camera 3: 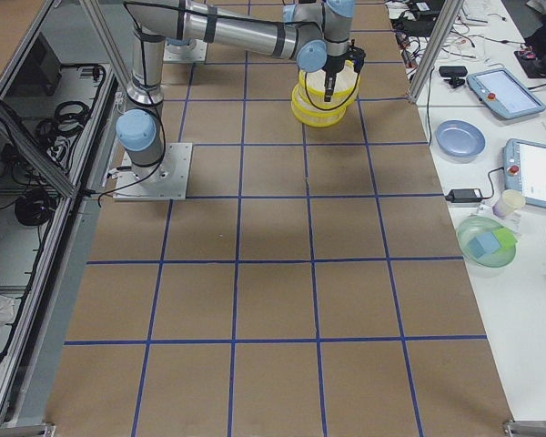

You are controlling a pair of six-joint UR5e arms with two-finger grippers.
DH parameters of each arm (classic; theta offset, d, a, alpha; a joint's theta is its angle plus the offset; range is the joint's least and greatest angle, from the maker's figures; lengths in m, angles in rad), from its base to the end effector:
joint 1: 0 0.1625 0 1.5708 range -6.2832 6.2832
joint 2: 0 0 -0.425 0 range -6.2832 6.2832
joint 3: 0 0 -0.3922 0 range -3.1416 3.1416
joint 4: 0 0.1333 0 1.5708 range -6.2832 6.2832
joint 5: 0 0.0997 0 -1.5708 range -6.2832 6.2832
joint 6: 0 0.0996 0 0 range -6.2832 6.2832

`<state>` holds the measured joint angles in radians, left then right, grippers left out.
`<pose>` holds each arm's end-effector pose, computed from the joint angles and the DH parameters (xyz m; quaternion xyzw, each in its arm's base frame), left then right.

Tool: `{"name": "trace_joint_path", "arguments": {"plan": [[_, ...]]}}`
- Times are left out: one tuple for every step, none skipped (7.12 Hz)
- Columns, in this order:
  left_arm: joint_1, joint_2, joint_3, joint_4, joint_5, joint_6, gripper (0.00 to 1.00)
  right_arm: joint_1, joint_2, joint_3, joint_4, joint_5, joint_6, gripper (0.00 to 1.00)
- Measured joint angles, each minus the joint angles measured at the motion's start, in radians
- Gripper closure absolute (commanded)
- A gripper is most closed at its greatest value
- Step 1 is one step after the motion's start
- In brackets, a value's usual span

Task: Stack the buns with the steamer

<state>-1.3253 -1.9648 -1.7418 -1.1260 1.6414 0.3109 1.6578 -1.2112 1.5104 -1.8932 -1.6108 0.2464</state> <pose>0.0188 -0.5947 0.2344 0.0347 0.9970 0.0674 0.0174 0.1833 -0.6127 0.3475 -0.0798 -0.9965 0.0148 0.0178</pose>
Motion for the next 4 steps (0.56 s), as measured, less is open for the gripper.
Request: {"name": "trace_joint_path", "arguments": {"plan": [[-0.004, 0.016, 0.022, -0.005, -0.002, -0.025, 1.0, 0.004, 0.016, 0.012, -0.008, 0.015, 0.009, 1.0], [-0.009, 0.034, 0.036, -0.009, -0.003, -0.037, 1.0, 0.004, 0.027, 0.021, -0.012, 0.024, 0.016, 1.0], [-0.014, 0.053, 0.041, -0.009, -0.008, -0.05, 1.0, 0.005, 0.031, 0.025, -0.015, 0.029, 0.022, 1.0], [-0.016, 0.071, 0.049, -0.009, -0.02, -0.064, 1.0, 0.007, 0.036, 0.027, -0.018, 0.032, 0.027, 1.0]]}}
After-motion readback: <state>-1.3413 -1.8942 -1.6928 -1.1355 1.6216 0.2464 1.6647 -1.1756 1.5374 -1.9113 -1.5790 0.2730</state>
